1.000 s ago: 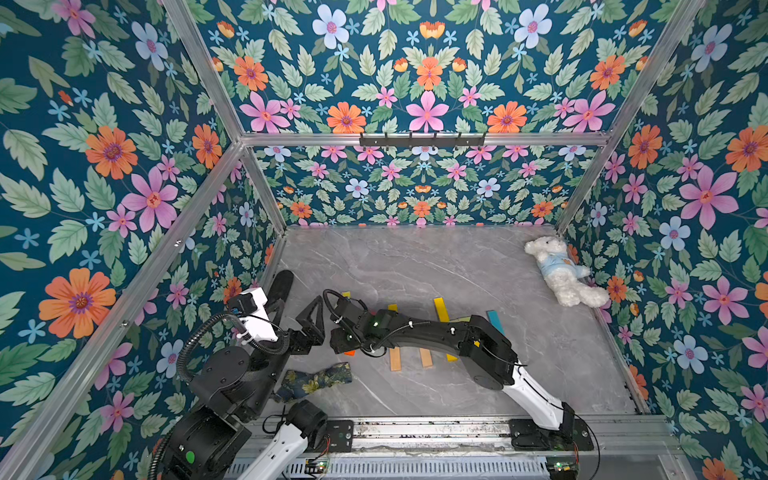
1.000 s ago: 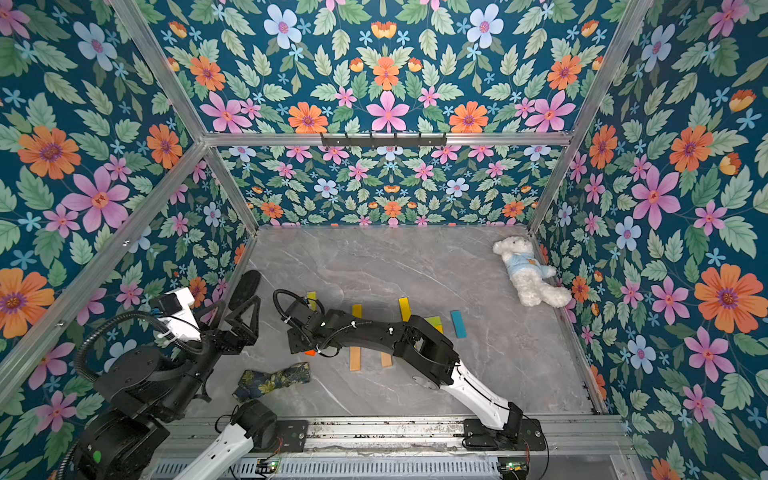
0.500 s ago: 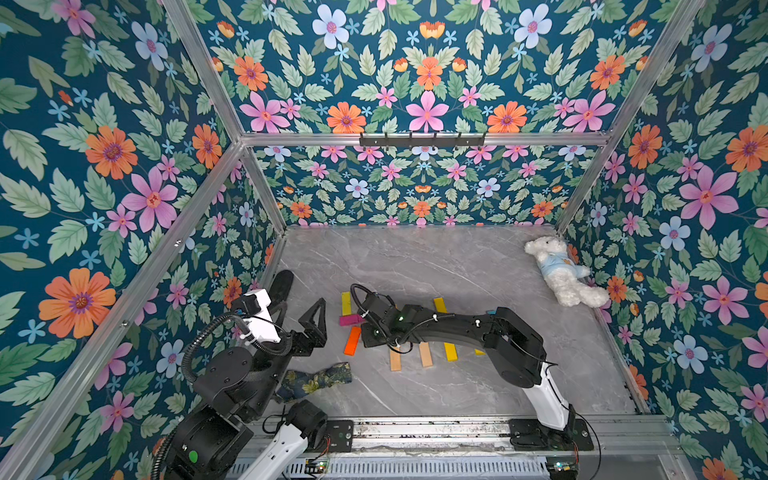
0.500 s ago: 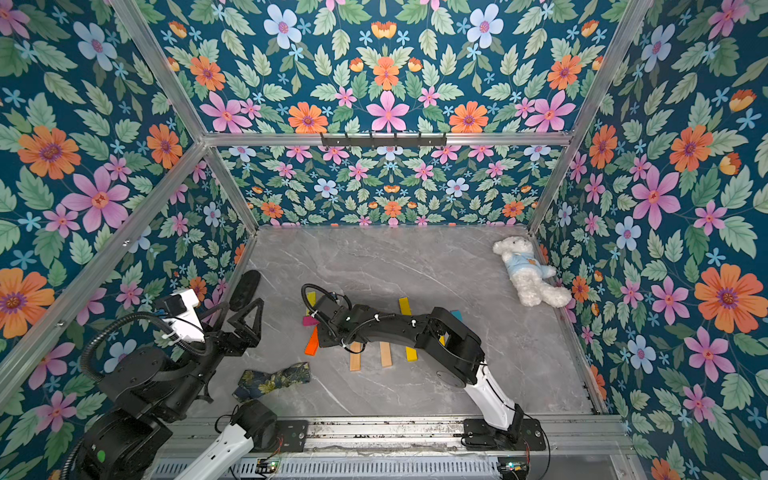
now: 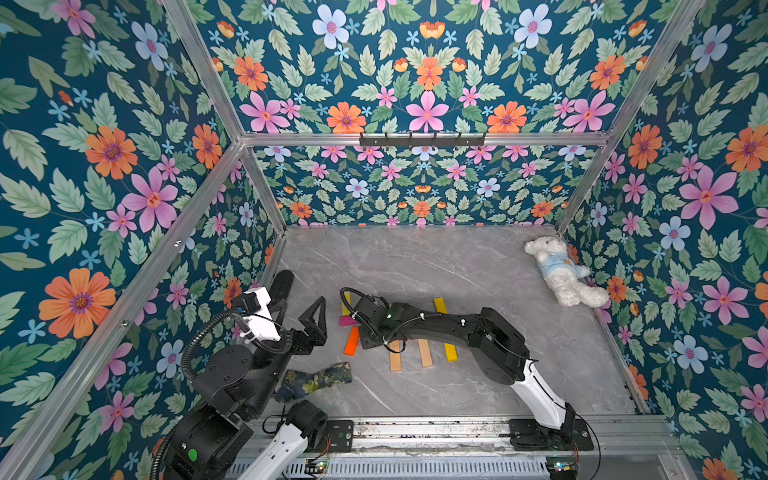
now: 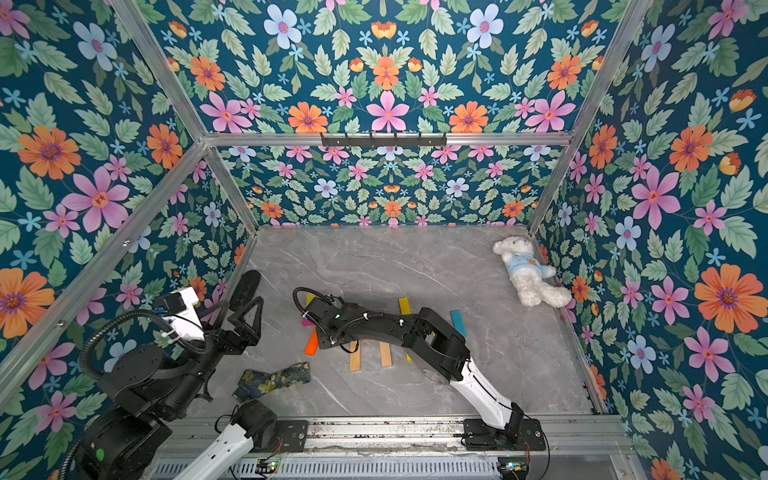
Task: Assemble the letter h with building blocks
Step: Assemble the building block at the center of the board.
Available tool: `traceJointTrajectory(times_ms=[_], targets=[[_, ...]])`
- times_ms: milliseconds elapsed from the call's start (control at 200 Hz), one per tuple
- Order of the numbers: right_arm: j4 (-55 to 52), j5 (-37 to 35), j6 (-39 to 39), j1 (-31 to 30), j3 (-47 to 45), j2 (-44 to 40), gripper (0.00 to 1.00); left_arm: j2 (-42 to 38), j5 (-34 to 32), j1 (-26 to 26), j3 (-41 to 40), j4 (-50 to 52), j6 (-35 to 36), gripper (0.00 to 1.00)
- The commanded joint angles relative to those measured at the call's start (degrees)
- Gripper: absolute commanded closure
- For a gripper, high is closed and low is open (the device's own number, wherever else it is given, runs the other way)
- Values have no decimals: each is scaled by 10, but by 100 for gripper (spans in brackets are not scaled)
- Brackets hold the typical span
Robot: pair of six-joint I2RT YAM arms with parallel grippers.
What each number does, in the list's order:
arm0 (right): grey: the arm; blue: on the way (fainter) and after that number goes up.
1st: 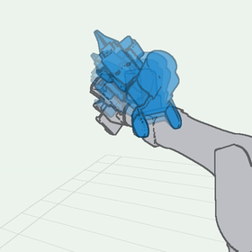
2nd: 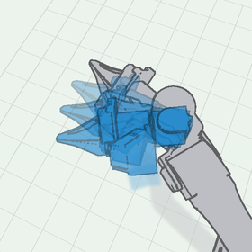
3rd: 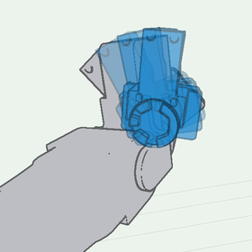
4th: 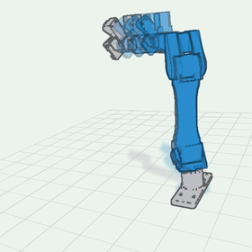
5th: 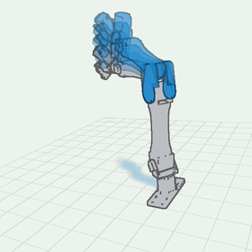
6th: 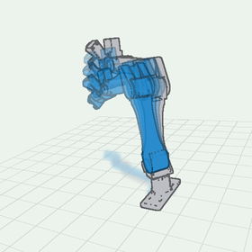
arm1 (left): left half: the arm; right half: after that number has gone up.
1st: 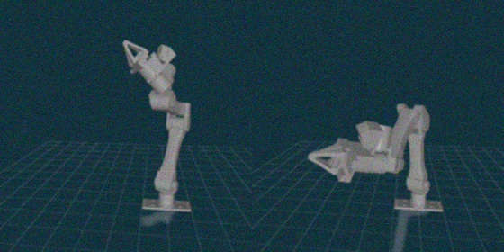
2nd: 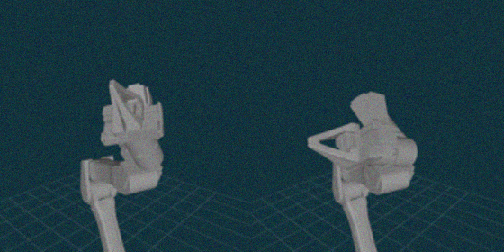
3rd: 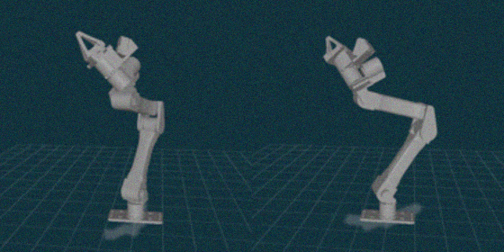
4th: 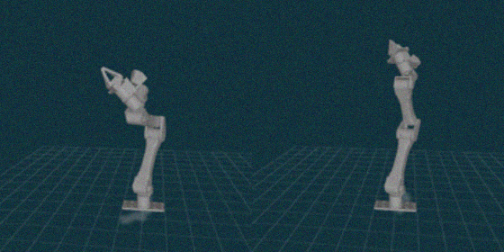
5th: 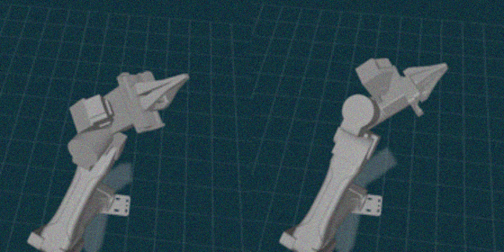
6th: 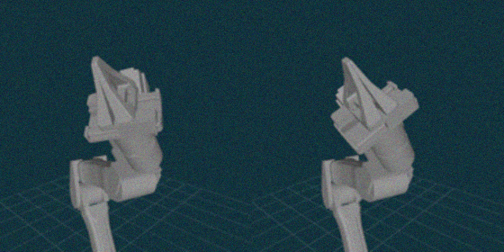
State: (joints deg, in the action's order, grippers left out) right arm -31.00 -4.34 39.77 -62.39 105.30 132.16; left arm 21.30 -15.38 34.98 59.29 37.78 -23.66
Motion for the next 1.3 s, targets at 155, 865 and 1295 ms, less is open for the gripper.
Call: traceJointTrajectory(times_ms=[155,865,1295], targets=[[-53,-38,-12,-7,65,43,58,0,-5,0,5,4,6,1],[-71,-37,-13,-16,145,92,58,-9,-14,0,6,11,9,1],[-86,-45,-9,-17,176,106,57,-11,-20,0,4,12,11,1]])
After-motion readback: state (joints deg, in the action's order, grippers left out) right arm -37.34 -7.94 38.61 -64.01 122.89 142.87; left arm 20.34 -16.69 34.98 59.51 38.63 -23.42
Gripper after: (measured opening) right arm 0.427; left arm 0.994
